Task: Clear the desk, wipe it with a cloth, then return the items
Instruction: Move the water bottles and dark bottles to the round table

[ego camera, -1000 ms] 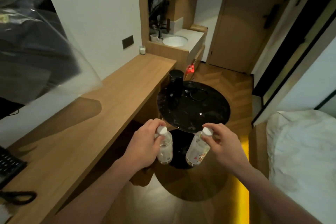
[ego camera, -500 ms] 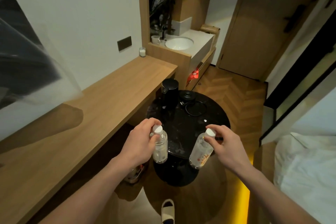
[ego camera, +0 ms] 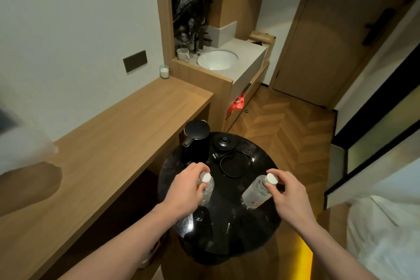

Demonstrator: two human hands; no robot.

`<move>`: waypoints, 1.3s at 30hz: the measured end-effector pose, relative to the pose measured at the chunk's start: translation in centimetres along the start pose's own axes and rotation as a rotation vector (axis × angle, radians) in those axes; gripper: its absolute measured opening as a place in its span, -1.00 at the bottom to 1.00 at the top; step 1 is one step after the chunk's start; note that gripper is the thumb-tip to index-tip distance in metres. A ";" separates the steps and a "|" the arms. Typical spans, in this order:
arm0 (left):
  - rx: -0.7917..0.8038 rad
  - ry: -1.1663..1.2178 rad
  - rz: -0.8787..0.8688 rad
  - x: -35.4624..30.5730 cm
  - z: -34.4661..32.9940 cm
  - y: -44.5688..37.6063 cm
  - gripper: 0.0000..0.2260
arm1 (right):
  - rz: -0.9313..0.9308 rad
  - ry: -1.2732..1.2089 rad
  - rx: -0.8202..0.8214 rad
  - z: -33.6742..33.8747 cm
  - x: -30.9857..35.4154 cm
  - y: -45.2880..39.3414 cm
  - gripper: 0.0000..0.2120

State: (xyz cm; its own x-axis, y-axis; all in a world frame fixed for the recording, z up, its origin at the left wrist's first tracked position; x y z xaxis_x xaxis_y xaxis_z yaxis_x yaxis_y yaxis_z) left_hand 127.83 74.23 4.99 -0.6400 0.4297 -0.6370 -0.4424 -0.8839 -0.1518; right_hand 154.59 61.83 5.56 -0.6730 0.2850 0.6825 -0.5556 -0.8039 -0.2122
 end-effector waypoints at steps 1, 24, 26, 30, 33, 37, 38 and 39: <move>0.015 -0.003 0.002 -0.3 -0.9 -1.0 -0.72 | -0.015 0.004 -0.003 -0.1 -0.6 -1.1 -0.75; 0.151 -0.109 0.156 -11.2 -21.2 -19.1 -0.59 | -0.078 0.007 0.245 -2.7 -17.1 -25.3 -0.75; 0.122 -0.120 0.190 -11.5 -21.7 -20.7 -0.59 | -0.061 0.007 0.279 -3.3 -17.8 -26.4 -0.75; 0.059 -0.152 0.253 -11.9 -22.2 -23.4 -0.57 | -0.046 -0.016 0.318 -4.3 -18.2 -27.9 -0.74; 0.036 -0.156 0.291 -12.1 -22.4 -24.8 -0.55 | -0.027 -0.043 0.331 -4.9 -18.0 -28.9 -0.73; -0.025 -0.170 0.329 -12.2 -22.4 -26.0 -0.55 | 0.002 -0.046 0.345 -5.3 -17.6 -29.5 -0.73; -0.034 -0.173 0.332 -12.3 -22.5 -26.2 -0.54 | -0.005 -0.044 0.354 -5.3 -17.5 -29.6 -0.73; -0.040 -0.171 0.329 -12.4 -22.6 -26.3 -0.53 | -0.011 -0.041 0.361 -5.3 -17.5 -29.7 -0.73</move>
State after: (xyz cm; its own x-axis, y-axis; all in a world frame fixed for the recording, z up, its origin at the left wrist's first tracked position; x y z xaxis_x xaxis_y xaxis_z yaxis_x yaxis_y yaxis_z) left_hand 161.58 88.02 -0.15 -0.8411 0.1430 -0.5217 -0.1730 -0.9849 0.0090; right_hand 180.26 83.49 -3.81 -0.6438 0.2795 0.7123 -0.3495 -0.9356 0.0513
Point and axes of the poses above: each hand's wrist, its own y-axis away from the middle knuckle, its own z-axis out of the back of the hand, x = y × z, the point moved 1 cm from there along -y, towards the middle knuckle, and after that the axes turned 9 degrees about -x, right-handed, at the moved point
